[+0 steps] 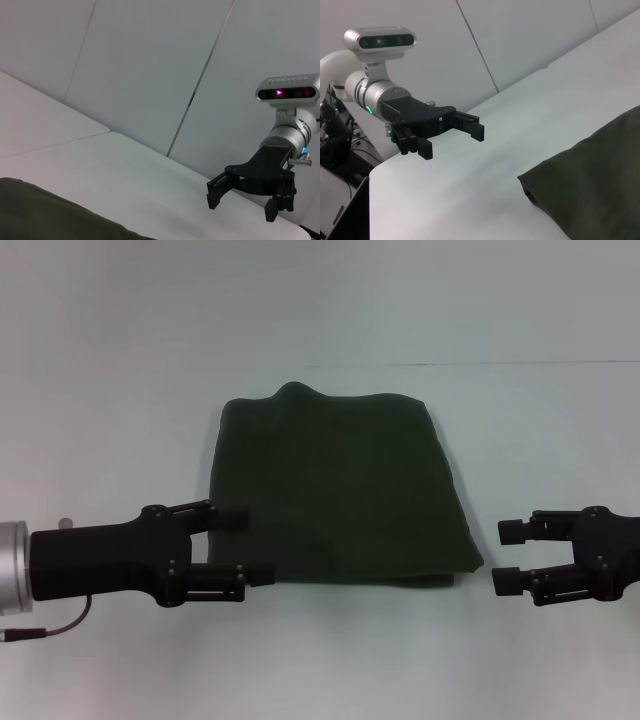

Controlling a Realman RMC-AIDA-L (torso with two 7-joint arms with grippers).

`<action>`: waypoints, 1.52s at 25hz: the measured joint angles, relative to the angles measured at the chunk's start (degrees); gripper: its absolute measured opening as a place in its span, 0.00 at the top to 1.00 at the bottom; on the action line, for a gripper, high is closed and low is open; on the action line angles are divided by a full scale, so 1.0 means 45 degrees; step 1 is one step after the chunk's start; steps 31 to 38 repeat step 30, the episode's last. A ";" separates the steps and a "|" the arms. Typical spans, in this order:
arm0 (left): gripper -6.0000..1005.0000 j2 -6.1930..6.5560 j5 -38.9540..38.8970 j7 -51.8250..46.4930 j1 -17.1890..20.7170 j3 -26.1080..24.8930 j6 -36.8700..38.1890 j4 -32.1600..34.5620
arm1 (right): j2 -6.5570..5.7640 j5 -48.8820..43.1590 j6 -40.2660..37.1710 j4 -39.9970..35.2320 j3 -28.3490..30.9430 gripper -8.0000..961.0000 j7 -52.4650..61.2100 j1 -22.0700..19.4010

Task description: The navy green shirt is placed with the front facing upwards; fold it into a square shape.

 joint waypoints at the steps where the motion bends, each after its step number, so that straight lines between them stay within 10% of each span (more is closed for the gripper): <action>1: 0.10 0.0002 0.0002 0.0001 -0.0008 0.0000 -0.0005 -0.0030 | 0.0001 -0.0002 0.0000 0.0005 -0.0005 0.05 0.0018 0.0008; 38: 0.10 0.0039 0.0292 -0.0177 -0.0152 -0.0059 -0.0002 -0.0213 | 0.0038 -0.0293 -0.0119 -0.0002 -0.0017 0.05 0.0281 0.0089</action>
